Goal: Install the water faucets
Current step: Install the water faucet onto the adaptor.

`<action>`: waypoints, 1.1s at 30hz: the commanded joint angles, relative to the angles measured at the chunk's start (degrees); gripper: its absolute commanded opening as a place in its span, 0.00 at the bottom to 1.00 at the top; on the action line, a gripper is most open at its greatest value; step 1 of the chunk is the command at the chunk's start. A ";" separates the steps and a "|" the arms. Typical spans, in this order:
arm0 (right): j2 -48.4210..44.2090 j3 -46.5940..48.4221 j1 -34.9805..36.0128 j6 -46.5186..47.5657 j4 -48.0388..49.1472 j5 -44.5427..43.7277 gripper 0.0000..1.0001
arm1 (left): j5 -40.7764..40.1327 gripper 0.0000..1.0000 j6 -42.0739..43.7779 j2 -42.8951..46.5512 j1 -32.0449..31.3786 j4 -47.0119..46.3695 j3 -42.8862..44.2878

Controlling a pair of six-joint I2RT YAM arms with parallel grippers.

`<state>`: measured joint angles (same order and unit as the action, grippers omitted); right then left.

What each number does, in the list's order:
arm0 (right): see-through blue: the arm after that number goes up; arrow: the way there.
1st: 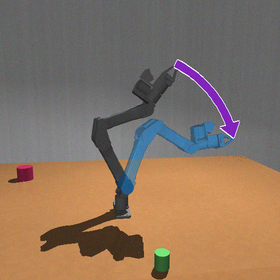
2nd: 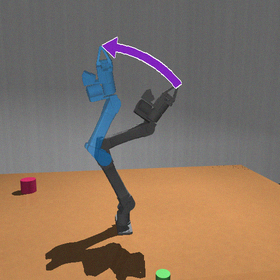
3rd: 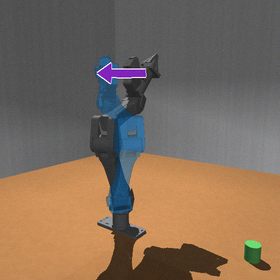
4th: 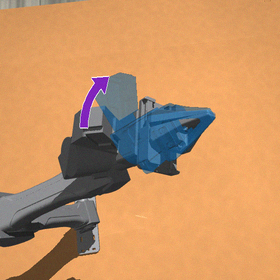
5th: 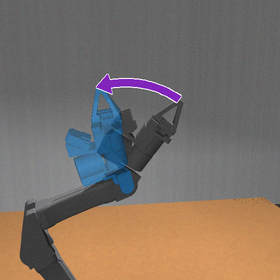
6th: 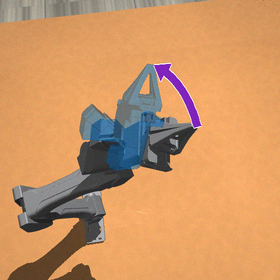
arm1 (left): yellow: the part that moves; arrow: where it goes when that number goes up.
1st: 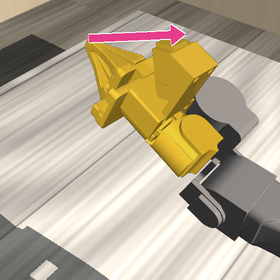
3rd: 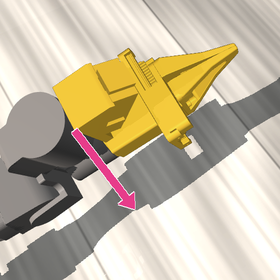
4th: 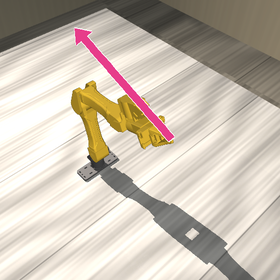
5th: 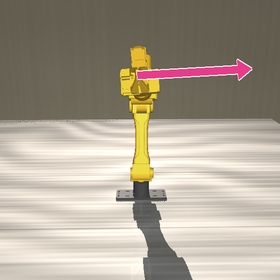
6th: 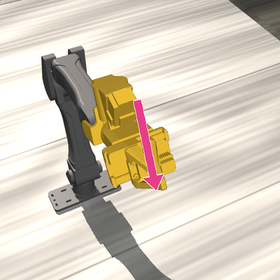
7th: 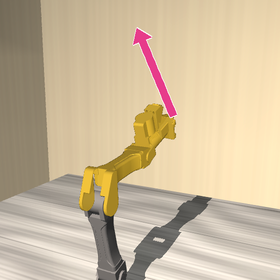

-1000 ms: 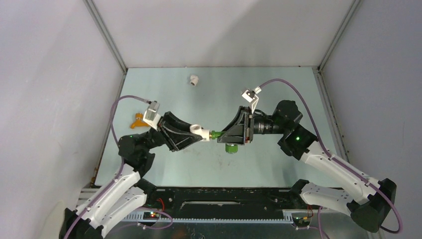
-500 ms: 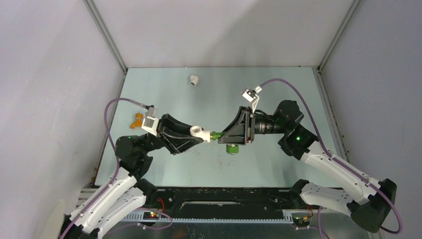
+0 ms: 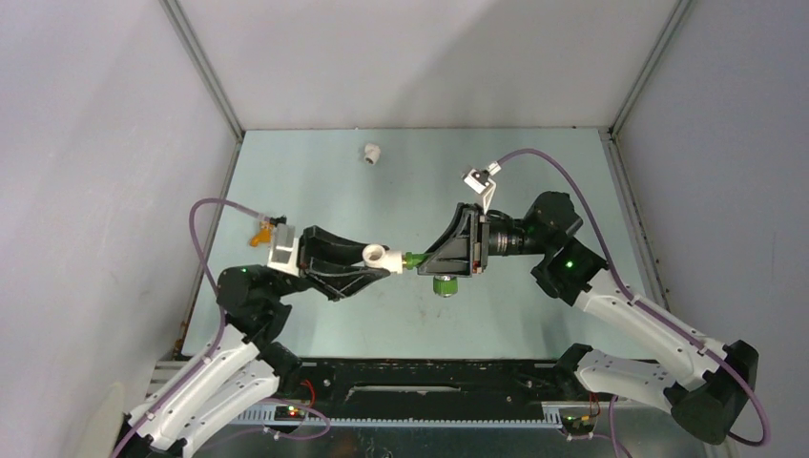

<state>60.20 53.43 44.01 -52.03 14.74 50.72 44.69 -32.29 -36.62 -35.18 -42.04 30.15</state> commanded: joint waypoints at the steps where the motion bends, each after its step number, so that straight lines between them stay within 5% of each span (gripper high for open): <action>1: 4.30 2.12 2.75 -3.14 4.91 -4.02 0.00 | 4.52 0.00 11.98 -1.42 -3.97 12.01 0.43; 13: 5.83 2.12 2.52 -7.97 7.31 -2.31 0.00 | 6.37 0.00 48.80 2.46 -6.24 33.36 4.61; 20: 6.72 2.12 2.39 -11.25 10.53 -0.94 0.00 | 6.08 0.00 68.92 4.88 -7.48 37.97 3.64; 33: 7.45 2.12 2.13 -14.88 11.92 0.26 0.00 | -6.50 0.00 109.87 7.25 -11.92 60.71 8.67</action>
<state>66.06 53.43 43.27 -63.00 22.09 55.68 45.74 61.69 -25.96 -45.52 4.12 39.46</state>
